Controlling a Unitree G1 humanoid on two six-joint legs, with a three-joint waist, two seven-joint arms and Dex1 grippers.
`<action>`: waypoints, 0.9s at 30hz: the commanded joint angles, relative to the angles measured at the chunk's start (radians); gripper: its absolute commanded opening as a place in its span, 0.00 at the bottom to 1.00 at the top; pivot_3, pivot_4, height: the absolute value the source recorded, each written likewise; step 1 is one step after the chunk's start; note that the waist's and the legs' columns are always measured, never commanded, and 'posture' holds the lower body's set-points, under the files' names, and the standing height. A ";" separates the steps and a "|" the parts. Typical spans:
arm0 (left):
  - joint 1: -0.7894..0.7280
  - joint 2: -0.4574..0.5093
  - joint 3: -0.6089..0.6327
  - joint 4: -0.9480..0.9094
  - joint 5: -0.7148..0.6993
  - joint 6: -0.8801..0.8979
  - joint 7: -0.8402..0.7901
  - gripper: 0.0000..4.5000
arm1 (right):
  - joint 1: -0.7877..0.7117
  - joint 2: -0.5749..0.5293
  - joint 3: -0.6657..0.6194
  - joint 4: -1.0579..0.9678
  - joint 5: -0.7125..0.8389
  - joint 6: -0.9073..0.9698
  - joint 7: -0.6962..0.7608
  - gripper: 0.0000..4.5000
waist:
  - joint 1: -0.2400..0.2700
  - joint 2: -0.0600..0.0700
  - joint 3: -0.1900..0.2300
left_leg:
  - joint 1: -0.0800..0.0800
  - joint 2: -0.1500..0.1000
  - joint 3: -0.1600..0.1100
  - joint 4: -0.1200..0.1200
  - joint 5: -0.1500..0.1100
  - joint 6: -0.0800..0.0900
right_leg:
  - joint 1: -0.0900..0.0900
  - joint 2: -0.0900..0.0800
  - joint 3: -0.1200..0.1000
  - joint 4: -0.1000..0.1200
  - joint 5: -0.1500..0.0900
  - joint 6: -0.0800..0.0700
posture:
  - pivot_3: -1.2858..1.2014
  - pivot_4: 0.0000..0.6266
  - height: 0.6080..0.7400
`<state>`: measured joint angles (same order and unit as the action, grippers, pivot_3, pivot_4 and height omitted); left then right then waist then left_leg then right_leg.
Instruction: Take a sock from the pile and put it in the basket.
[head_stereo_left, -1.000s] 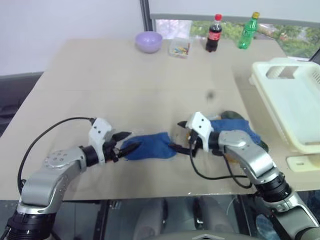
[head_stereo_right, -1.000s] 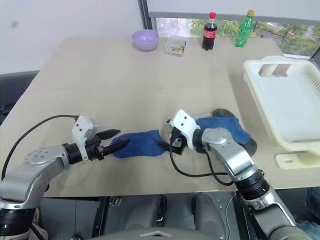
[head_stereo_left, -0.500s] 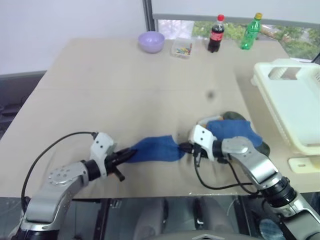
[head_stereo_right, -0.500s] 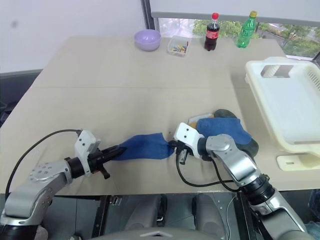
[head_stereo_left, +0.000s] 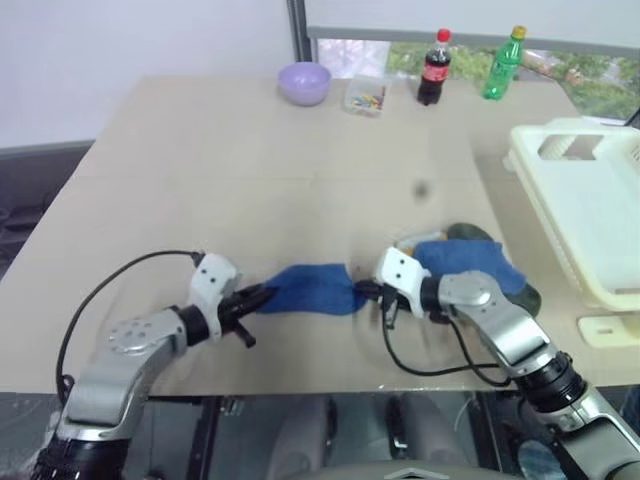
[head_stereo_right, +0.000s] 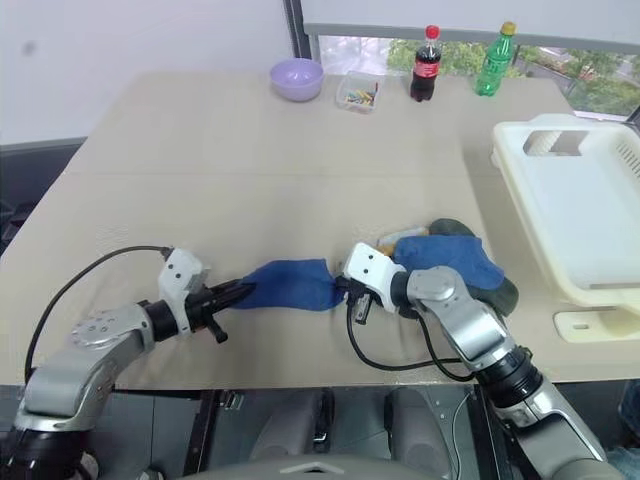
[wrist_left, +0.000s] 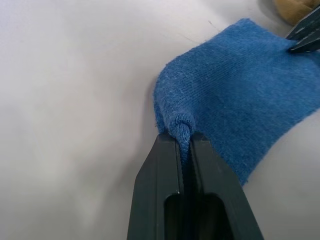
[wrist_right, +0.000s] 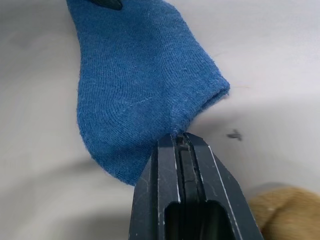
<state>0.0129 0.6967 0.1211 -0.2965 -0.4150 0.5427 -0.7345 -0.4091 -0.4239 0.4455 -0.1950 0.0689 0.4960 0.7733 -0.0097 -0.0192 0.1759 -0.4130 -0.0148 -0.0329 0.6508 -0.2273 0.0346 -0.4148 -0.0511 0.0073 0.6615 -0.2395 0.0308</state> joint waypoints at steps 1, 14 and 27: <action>-0.026 0.000 0.014 0.026 -0.019 0.000 -0.023 0.00 | -0.016 -0.007 -0.032 -0.005 0.000 -0.009 0.005 0.00 | -0.001 0.000 0.000 | 0.000 0.000 0.000 0.000 0.000 0.000 | 0.000 0.000 0.000 0.000 0.000 0.000 | 0.52 0.24 1.00; 0.080 0.011 0.218 -0.123 -0.280 -0.012 -0.187 0.60 | 0.041 -0.108 -0.262 -0.304 0.178 0.177 0.018 0.28 | 0.004 0.000 0.000 | -0.001 0.000 -0.001 0.000 0.000 0.000 | 0.000 -0.002 0.000 -0.001 0.000 0.000 | 0.52 0.24 1.00; 0.015 0.031 0.164 -0.161 -0.319 -0.010 -0.229 0.60 | 0.214 -0.224 -0.300 -0.292 0.047 0.118 -0.111 0.28 | 0.002 0.000 0.000 | -0.001 0.000 0.000 0.000 0.000 0.000 | 0.000 0.000 0.000 -0.001 -0.001 0.000 | 0.52 0.24 1.00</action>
<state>0.0416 0.7202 0.2898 -0.4289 -0.7299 0.5447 -0.9627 -0.1823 -0.6579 0.1480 -0.4812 0.1304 0.6434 0.6865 -0.0078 -0.0192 0.1760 -0.4135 -0.0143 -0.0325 0.6508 -0.2274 0.0348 -0.4144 -0.0511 0.0076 0.6604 -0.2400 0.0304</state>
